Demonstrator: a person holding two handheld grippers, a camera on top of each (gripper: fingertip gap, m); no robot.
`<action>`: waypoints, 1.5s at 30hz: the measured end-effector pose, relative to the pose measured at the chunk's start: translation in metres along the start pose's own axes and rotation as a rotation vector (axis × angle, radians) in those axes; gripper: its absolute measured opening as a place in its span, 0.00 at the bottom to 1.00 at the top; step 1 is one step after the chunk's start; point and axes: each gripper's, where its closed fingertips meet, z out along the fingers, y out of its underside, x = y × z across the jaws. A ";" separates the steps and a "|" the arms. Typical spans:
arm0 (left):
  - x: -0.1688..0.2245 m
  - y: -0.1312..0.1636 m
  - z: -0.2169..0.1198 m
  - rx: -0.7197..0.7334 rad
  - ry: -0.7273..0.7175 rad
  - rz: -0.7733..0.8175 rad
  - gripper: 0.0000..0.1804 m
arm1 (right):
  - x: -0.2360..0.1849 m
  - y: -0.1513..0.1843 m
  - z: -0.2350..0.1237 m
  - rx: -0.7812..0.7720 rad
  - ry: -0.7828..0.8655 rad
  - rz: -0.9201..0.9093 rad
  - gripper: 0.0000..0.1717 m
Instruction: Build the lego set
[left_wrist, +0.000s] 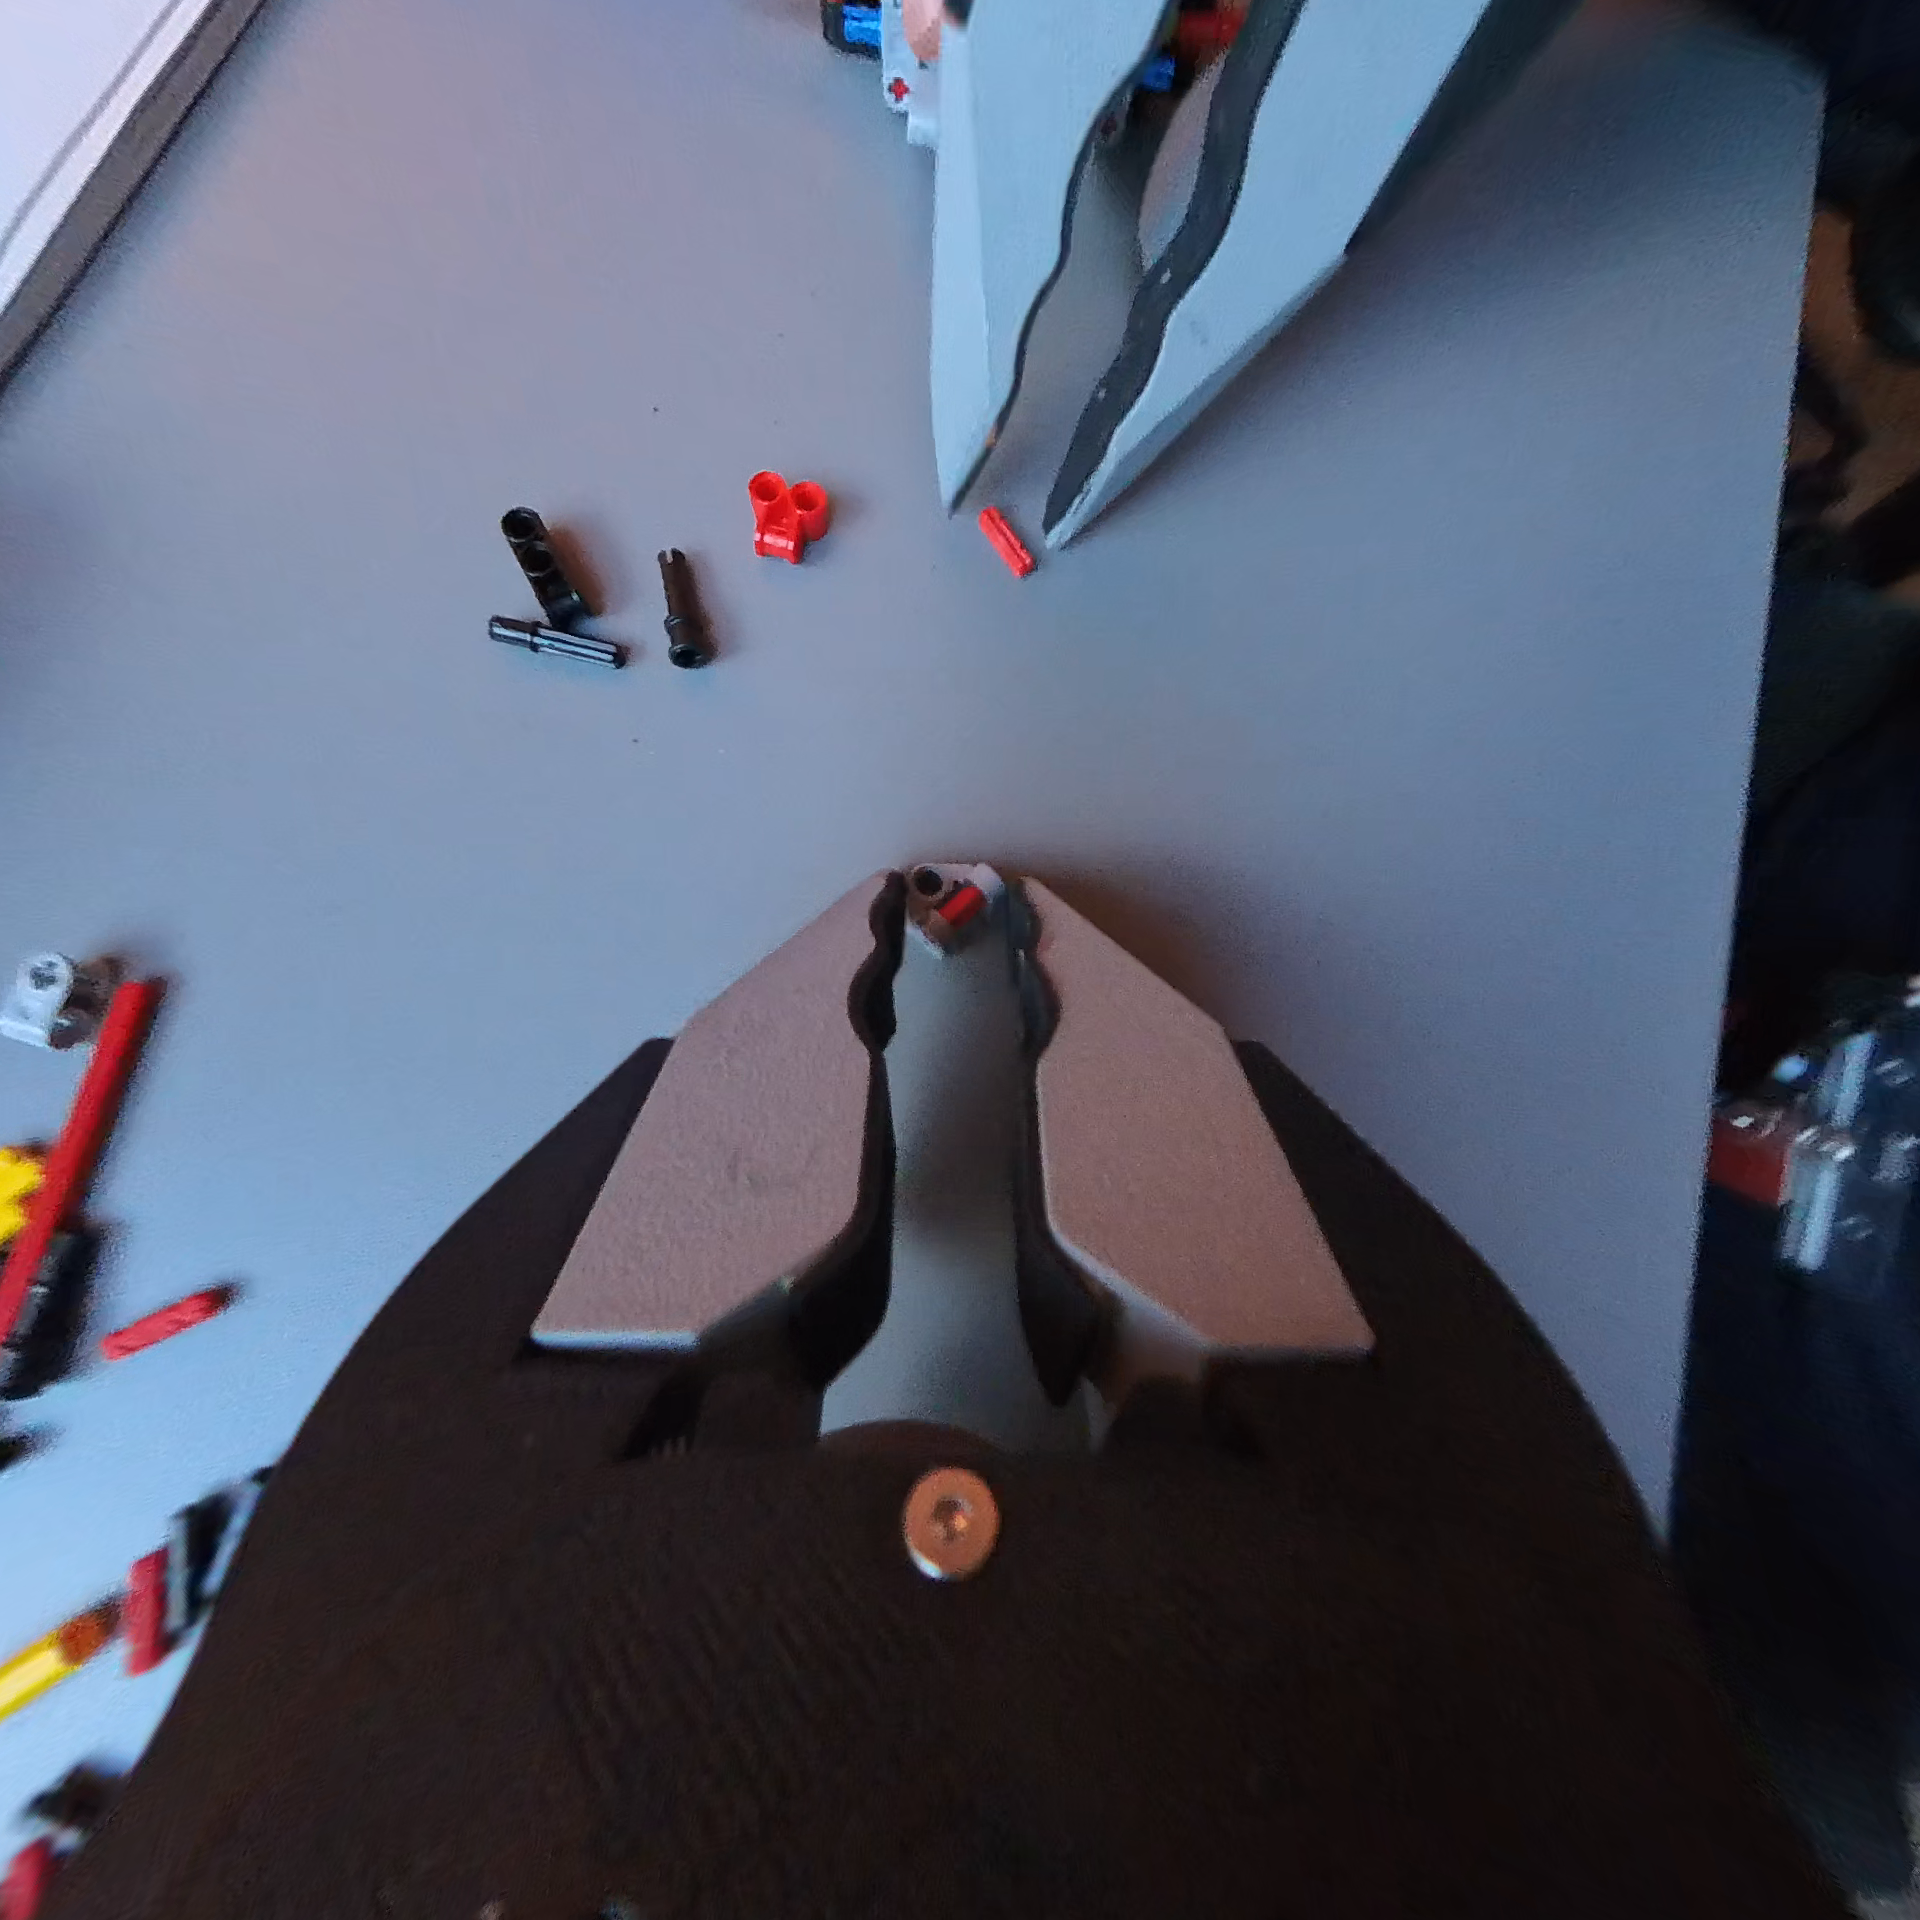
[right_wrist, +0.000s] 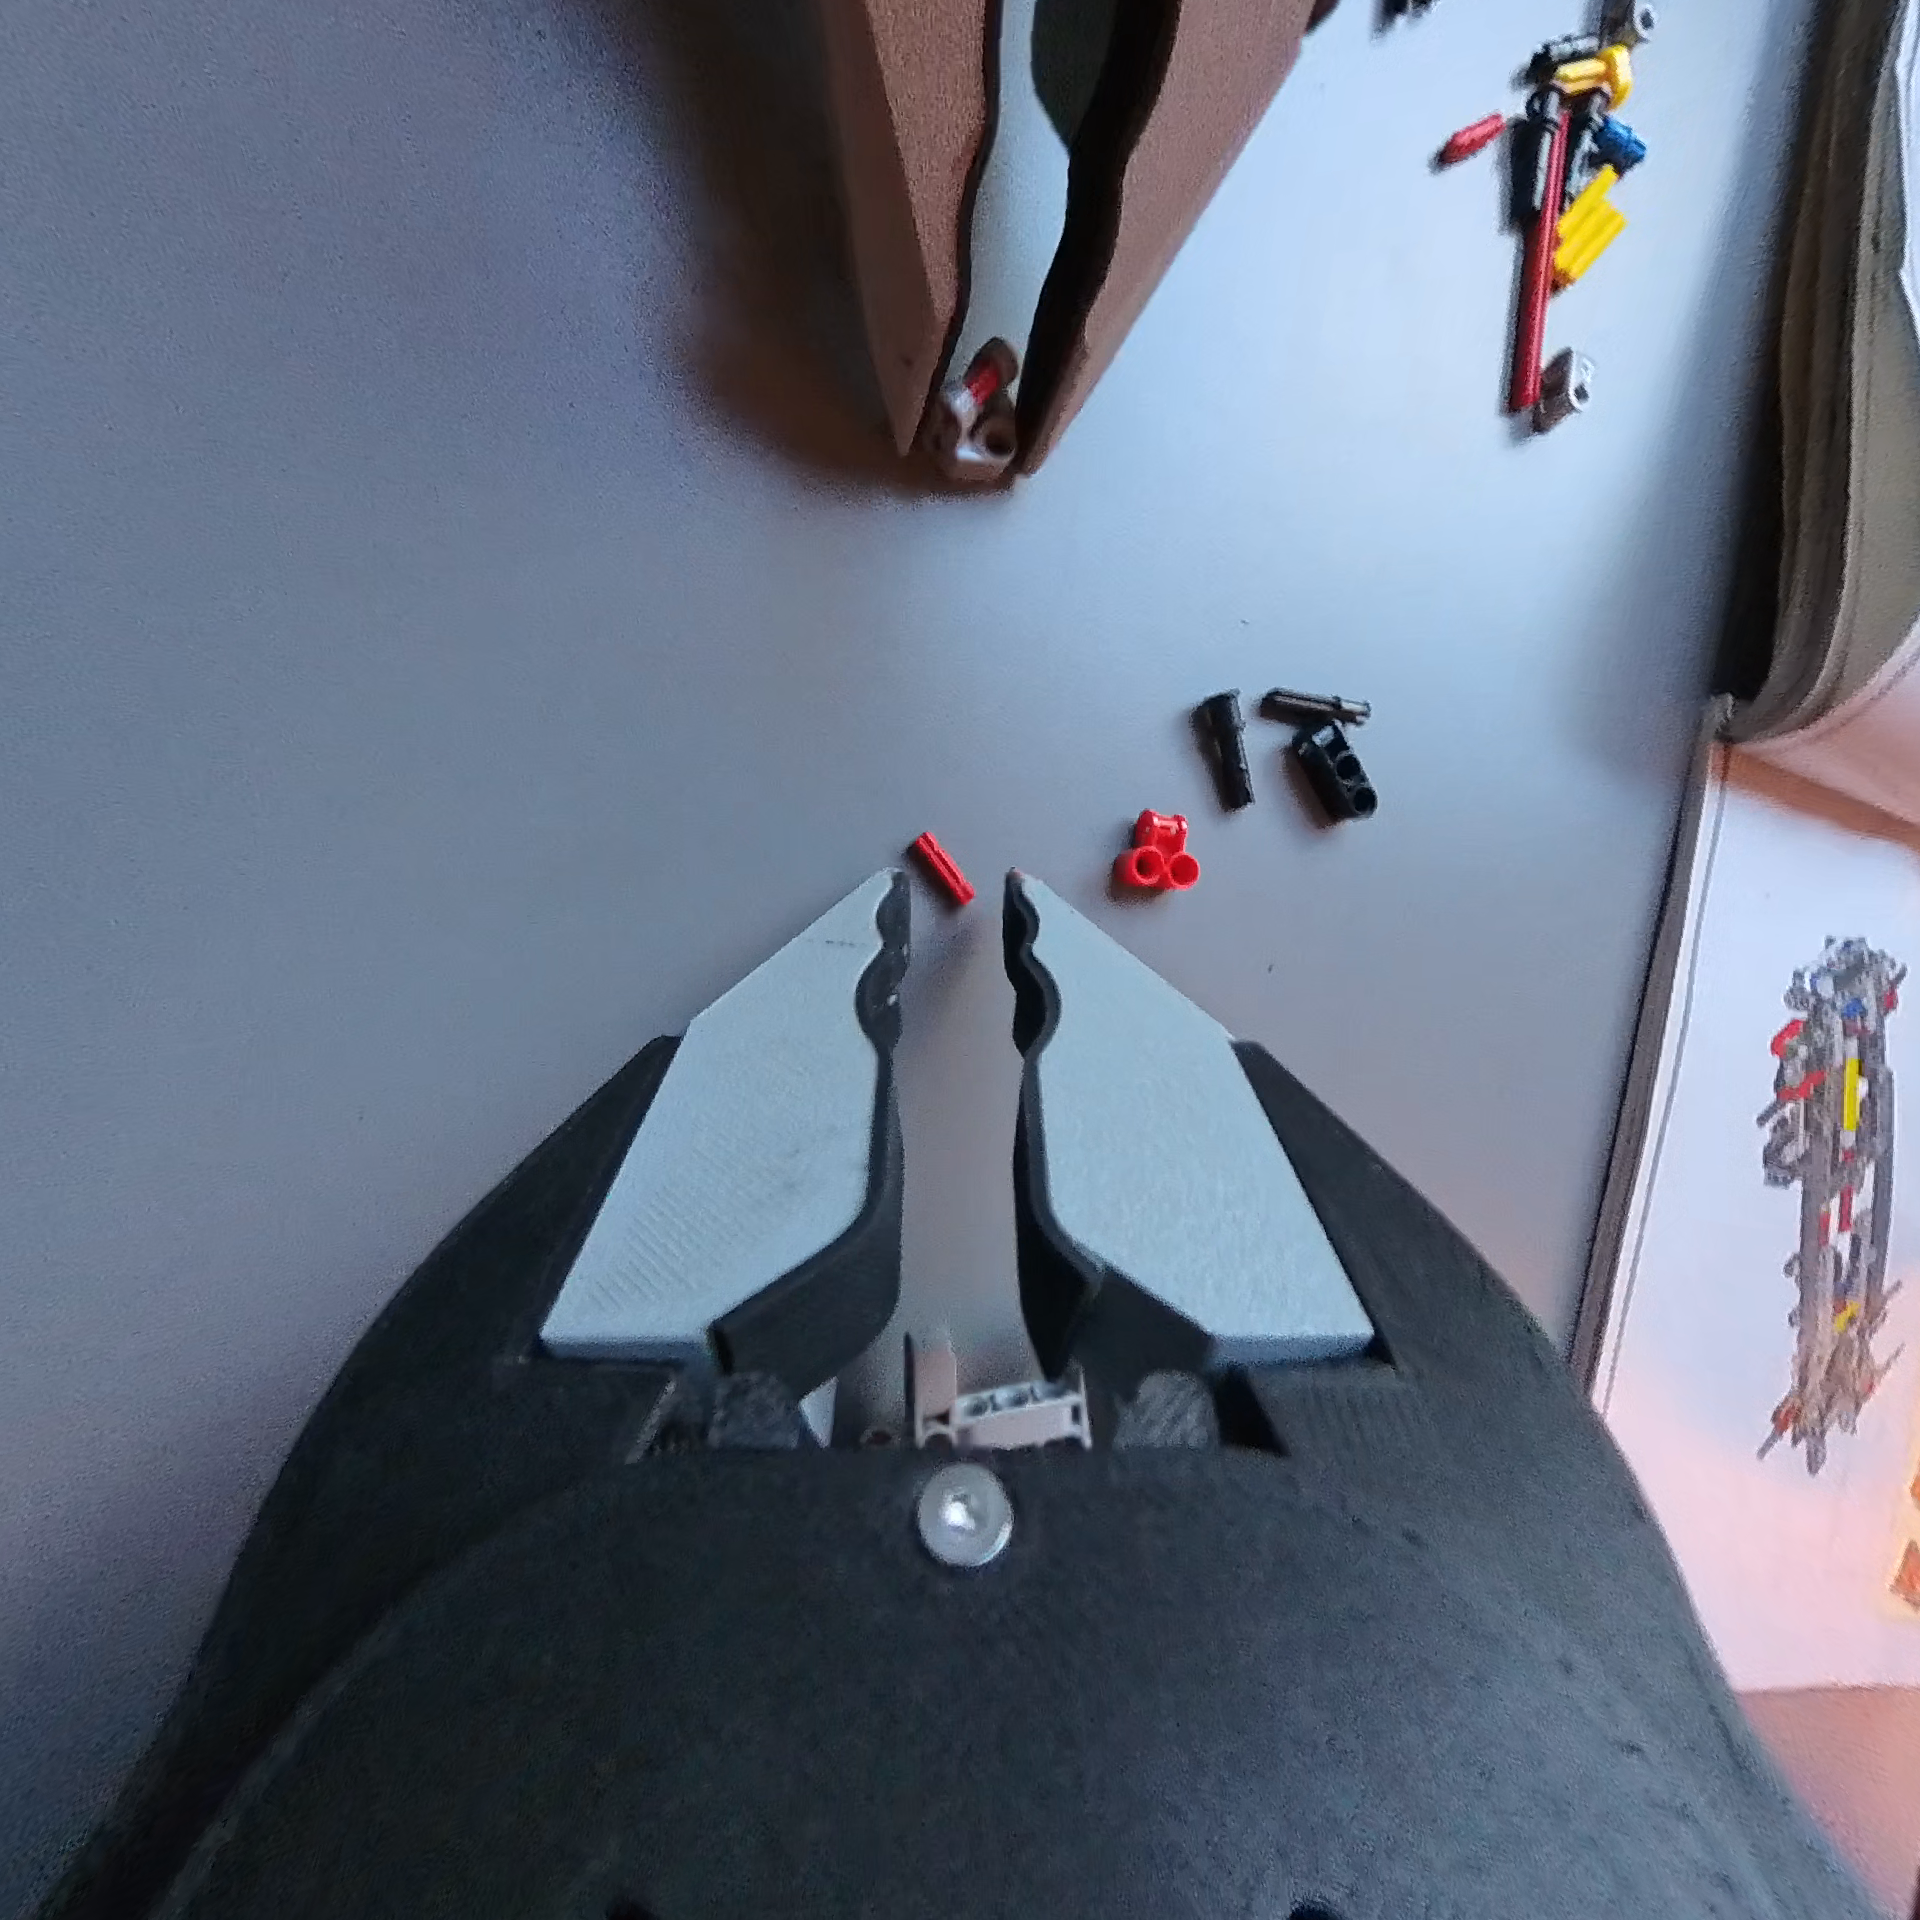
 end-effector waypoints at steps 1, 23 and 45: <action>0.002 -0.002 0.001 0.008 0.005 -0.025 0.10 | -0.001 -0.002 0.001 0.006 -0.013 -0.009 0.08; 0.012 -0.050 -0.004 0.190 -0.104 0.240 0.10 | 0.004 -0.053 -0.024 0.310 -0.111 0.195 0.00; 0.028 -0.061 -0.013 0.312 -0.037 0.306 0.01 | -0.006 -0.063 -0.029 0.367 -0.116 0.245 0.03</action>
